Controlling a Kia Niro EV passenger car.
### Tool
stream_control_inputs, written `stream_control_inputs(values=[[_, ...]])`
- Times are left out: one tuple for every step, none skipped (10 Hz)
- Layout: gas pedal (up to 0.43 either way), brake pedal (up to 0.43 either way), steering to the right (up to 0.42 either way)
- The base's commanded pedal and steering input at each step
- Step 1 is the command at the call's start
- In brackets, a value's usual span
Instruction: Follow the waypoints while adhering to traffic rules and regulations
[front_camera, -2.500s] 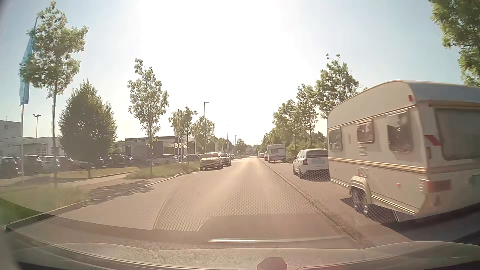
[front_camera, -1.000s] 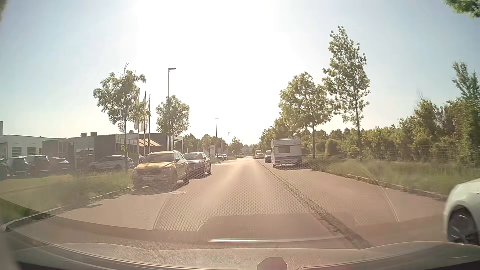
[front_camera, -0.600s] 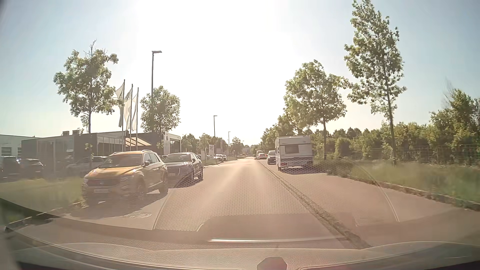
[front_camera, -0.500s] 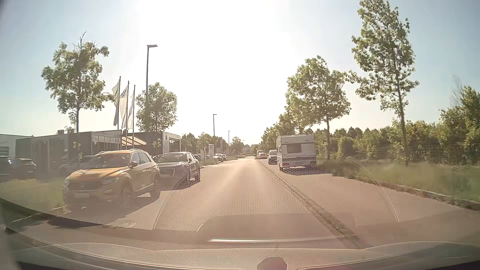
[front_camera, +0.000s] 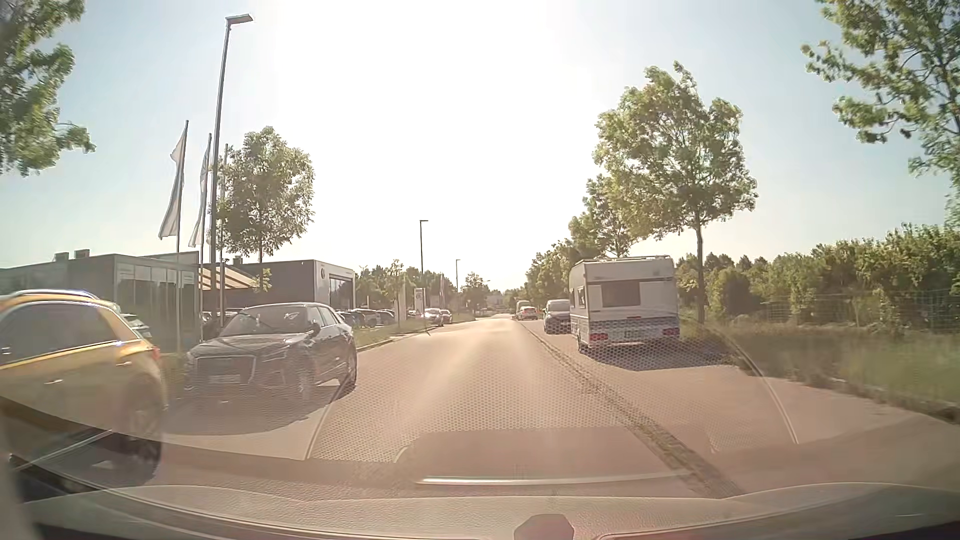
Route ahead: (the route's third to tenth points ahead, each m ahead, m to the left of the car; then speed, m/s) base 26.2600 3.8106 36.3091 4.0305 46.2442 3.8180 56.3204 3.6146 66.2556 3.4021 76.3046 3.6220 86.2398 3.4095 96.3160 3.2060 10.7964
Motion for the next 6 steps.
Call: stream_control_inputs(values=[[0.087, 0.0, -0.005], [0.087, 0.0, -0.005], [0.087, 0.0, -0.006], [0.087, 0.0, -0.006], [0.087, 0.0, -0.007], [0.087, 0.0, -0.007]])
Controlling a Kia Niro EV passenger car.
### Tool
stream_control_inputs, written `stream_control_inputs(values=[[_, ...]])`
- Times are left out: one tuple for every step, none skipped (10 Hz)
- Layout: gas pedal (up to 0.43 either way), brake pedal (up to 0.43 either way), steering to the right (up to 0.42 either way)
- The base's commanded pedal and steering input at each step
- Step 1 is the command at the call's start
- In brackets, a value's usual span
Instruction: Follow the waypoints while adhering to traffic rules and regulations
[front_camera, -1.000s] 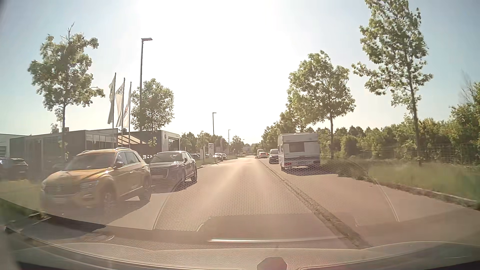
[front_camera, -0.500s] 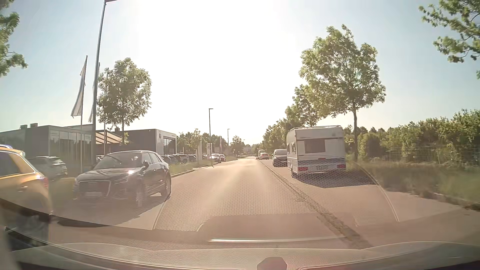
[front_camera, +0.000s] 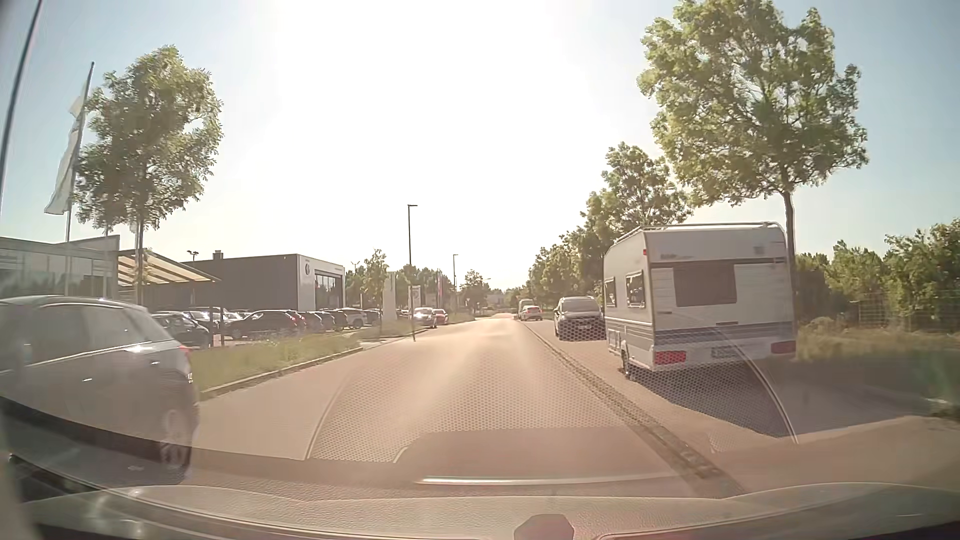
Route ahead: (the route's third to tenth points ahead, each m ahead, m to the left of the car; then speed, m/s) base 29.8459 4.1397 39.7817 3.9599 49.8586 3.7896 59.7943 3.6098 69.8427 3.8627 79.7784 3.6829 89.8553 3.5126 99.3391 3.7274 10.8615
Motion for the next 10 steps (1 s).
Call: stream_control_inputs(values=[[0.087, 0.0, -0.007], [0.087, 0.0, -0.006], [0.079, 0.0, -0.006], [0.079, 0.0, -0.006], [0.079, 0.0, -0.006], [0.079, 0.0, -0.006], [0.079, 0.0, -0.006], [0.079, 0.0, -0.006], [0.079, 0.0, -0.006], [0.067, 0.0, -0.006]])
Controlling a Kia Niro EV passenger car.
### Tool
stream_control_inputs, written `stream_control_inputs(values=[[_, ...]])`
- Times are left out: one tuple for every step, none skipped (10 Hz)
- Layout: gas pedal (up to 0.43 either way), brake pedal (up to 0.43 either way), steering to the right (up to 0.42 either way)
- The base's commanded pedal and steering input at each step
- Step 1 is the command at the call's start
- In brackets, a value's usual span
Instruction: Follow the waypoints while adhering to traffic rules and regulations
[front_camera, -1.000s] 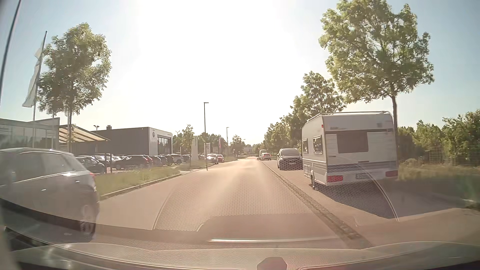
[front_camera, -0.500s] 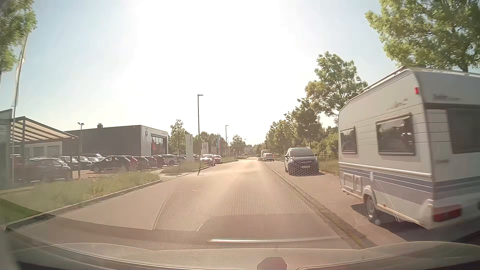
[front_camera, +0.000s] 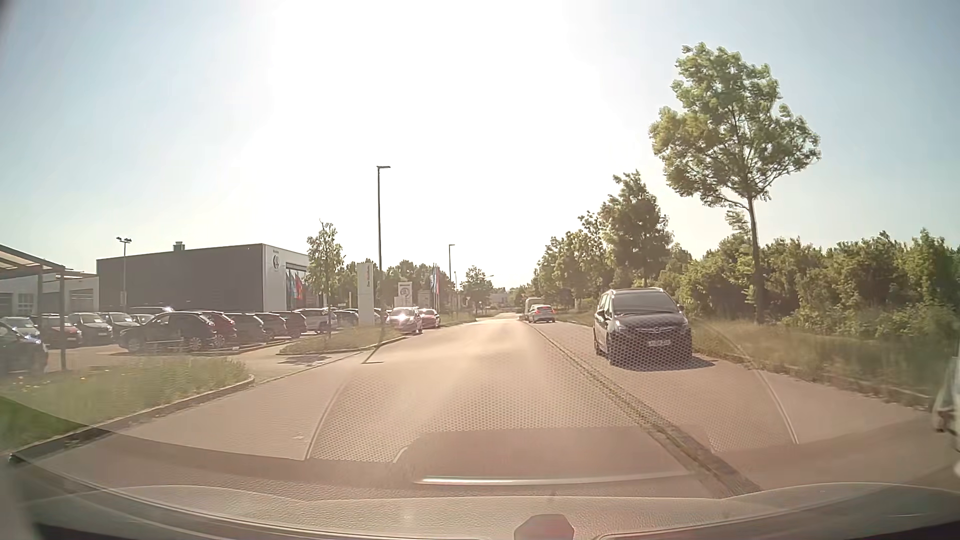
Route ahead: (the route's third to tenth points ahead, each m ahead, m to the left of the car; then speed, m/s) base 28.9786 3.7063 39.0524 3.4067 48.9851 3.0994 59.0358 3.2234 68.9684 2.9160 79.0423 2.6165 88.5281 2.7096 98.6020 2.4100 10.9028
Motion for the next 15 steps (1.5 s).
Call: stream_control_inputs(values=[[0.067, 0.0, -0.006], [0.067, 0.0, -0.006], [0.067, 0.0, -0.006], [0.067, 0.0, -0.005], [0.059, 0.0, -0.005], [0.047, 0.0, -0.005], [0.0, 0.0, -0.005], [0.0, 0.0, -0.004], [0.0, 0.0, -0.004], [0.0, 0.0, -0.004], [0.0, 0.0, -0.004], [0.0, 0.0, -0.004], [0.0, 0.0, -0.004], [0.039, 0.0, -0.004], [0.039, 0.0, -0.004]])
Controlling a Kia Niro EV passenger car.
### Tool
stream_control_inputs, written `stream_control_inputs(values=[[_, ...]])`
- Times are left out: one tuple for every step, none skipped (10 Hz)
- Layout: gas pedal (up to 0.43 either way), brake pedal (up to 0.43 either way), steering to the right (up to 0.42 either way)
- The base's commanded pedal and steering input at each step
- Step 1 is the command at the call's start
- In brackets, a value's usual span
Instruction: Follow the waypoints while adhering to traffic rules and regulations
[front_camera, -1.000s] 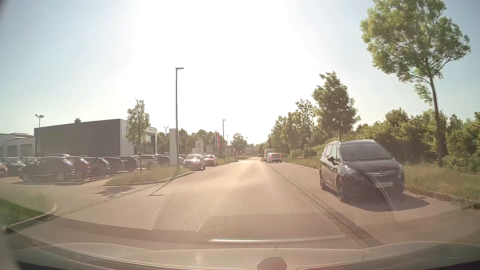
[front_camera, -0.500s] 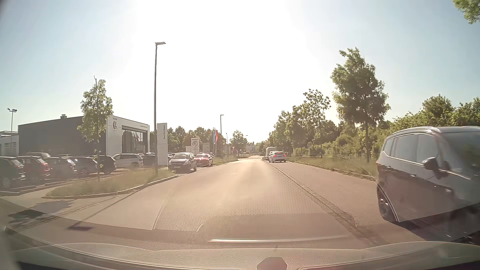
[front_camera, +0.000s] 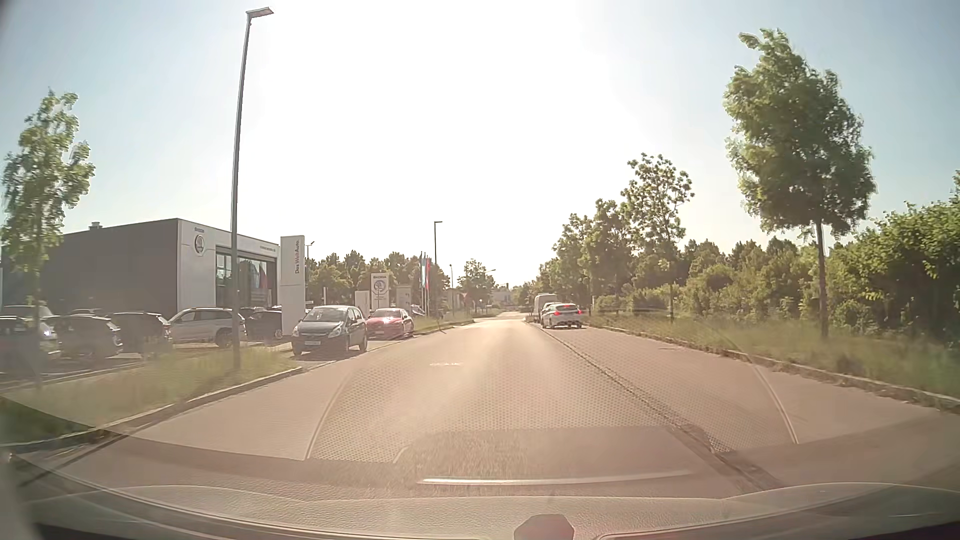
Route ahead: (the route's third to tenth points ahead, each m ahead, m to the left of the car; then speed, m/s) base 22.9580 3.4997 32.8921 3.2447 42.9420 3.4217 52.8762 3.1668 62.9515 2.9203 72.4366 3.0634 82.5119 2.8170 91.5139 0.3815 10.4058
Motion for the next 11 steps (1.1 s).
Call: stream_control_inputs(values=[[0.039, 0.0, -0.005], [0.039, 0.0, -0.007], [0.039, 0.0, -0.01], [0.047, 0.0, -0.007], [0.059, 0.0, -0.001], [0.067, 0.0, 0.0], [0.079, 0.0, 0.001], [0.079, 0.0, 0.006], [0.079, 0.0, 0.008], [0.079, 0.0, 0.008], [0.079, 0.0, 0.008]])
